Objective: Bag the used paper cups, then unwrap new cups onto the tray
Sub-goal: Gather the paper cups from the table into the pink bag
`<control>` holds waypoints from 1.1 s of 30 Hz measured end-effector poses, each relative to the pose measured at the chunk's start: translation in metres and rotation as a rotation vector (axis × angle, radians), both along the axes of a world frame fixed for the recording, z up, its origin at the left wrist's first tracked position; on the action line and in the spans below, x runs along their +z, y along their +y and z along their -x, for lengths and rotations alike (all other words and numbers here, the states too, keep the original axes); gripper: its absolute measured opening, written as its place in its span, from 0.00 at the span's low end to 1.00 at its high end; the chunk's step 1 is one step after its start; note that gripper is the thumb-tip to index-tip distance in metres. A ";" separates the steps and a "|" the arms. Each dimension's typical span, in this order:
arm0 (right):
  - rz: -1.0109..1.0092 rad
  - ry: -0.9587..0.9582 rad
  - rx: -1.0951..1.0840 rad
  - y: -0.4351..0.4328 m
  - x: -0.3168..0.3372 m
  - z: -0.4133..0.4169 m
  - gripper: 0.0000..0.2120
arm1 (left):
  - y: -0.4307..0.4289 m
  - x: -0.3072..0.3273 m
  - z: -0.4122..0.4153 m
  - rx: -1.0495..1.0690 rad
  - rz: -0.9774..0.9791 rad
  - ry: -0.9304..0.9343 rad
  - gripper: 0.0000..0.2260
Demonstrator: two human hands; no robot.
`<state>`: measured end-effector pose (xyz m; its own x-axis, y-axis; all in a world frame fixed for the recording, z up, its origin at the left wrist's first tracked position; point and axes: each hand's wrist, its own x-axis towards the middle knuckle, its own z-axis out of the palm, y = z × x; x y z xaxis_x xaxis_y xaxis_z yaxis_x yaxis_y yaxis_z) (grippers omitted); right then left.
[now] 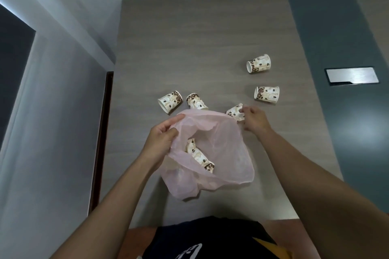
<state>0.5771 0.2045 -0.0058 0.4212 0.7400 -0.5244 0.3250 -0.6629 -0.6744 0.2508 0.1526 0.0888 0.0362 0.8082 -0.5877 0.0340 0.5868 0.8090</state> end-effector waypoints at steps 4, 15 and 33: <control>0.141 0.156 0.121 -0.002 -0.027 -0.009 0.18 | 0.003 0.001 -0.008 0.040 0.025 0.026 0.26; -0.111 0.176 -0.136 -0.009 0.011 0.009 0.18 | 0.002 -0.005 -0.008 0.022 0.040 0.016 0.27; -0.010 0.645 0.226 -0.073 0.058 0.076 0.26 | -0.003 0.012 -0.015 0.076 -0.036 -0.021 0.25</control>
